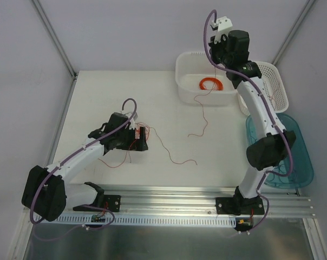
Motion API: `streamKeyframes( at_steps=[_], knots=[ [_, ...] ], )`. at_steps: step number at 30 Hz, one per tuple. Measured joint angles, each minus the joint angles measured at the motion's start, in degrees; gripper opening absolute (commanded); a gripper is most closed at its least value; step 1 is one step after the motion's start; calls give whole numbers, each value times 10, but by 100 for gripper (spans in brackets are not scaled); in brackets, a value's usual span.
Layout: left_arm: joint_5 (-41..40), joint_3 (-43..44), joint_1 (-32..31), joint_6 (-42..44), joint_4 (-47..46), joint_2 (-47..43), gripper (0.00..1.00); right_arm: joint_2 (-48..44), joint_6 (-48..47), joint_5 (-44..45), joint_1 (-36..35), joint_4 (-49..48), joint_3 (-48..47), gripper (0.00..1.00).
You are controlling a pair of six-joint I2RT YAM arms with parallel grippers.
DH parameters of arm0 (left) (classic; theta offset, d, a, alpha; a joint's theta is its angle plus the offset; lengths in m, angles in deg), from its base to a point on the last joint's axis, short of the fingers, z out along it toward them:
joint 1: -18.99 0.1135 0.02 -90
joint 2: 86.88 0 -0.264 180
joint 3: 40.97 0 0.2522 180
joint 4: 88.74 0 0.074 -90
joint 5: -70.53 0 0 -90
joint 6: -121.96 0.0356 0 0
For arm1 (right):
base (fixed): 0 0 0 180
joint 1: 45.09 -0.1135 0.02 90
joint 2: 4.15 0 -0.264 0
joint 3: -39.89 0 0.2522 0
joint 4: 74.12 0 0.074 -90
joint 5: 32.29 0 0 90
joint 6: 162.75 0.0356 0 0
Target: Untangle the cables
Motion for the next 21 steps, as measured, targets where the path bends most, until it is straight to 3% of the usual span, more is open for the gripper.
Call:
streamKeyframes(
  at_steps=[3,6,7,10,13,16,21],
  knots=[
    [12,-11,0,-1,13,-23,96,69,4,18,12,-3,-33,4],
    [17,-24,0,-1,29,-36,97,141,14,38,23,-2,-64,25],
    [18,-27,0,-1,36,-38,97,162,16,42,26,-1,-74,43],
    [20,-33,0,-1,48,-40,97,207,27,47,33,8,-86,68],
    [20,-34,0,-1,58,-40,98,221,33,44,36,34,-84,82],
    [19,-34,0,-1,63,-34,98,207,41,33,36,44,-76,89],
    [-1,-20,0,4,79,6,98,112,66,-9,36,53,11,89]
  ],
)
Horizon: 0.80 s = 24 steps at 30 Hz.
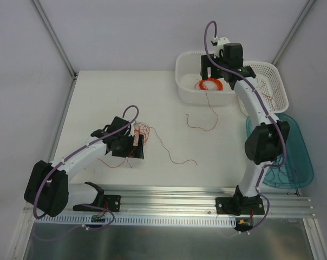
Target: Untangle the cables
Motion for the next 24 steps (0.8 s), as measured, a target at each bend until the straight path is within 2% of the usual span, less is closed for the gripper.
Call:
streamKeyframes(
  at_steps=[7,10,14,24],
  knots=[
    [-47,37,0,34,11,42,99,-187,70,-45,-8,-15,191,89],
    [-67,40,0,43,14,45,99,-230,82,-66,-14,-16,267,88],
    [-90,49,0,55,20,58,99,-215,57,-89,-35,28,296,87],
    [-173,77,0,103,22,80,99,-93,-1,-106,-59,103,297,86]
  ],
)
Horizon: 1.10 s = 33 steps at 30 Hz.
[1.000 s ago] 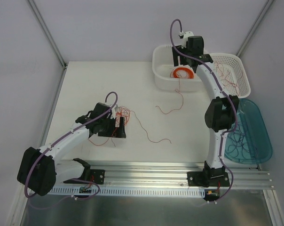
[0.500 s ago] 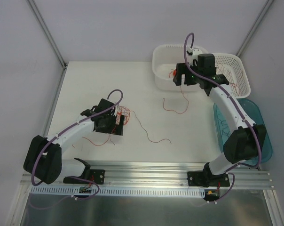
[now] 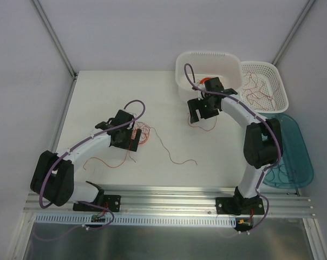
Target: Untangle the cables
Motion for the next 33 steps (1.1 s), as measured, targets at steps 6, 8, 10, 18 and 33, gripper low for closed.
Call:
streamKeyframes(
  at_steps=[6,8,10,18,33],
  knots=[
    [-61,-1,0,13,-6,-16,99,67,-6,-1,0,14,-5,81],
    [-70,-1,0,15,-9,-21,99,82,-7,0,0,23,-8,79],
    [-80,-1,0,17,-13,-21,99,87,-6,1,-2,28,-9,79],
    [-92,-1,0,28,-13,-14,99,118,-9,16,-5,39,-11,62],
    [-105,-1,0,29,-13,-13,99,45,-57,47,-32,86,-23,1]
  ],
)
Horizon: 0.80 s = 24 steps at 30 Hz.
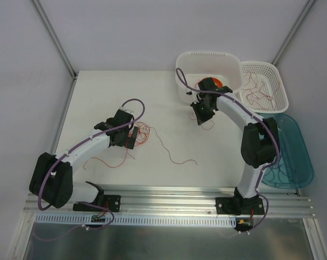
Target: Untangle the cables
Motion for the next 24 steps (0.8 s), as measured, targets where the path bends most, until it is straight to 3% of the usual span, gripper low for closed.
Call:
streamKeyframes(
  at_steps=[8,13,18,24],
  knots=[
    [0,0,0,0,0,4,99,-92,-23,42,0,26,-174,1],
    [0,0,0,0,0,5,99,-118,-40,102,1,-20,-268,1],
    [0,0,0,0,-1,6,99,-82,-54,133,8,-104,-305,1],
    [1,0,0,0,-1,8,99,31,-48,161,35,-186,-360,5]
  ],
)
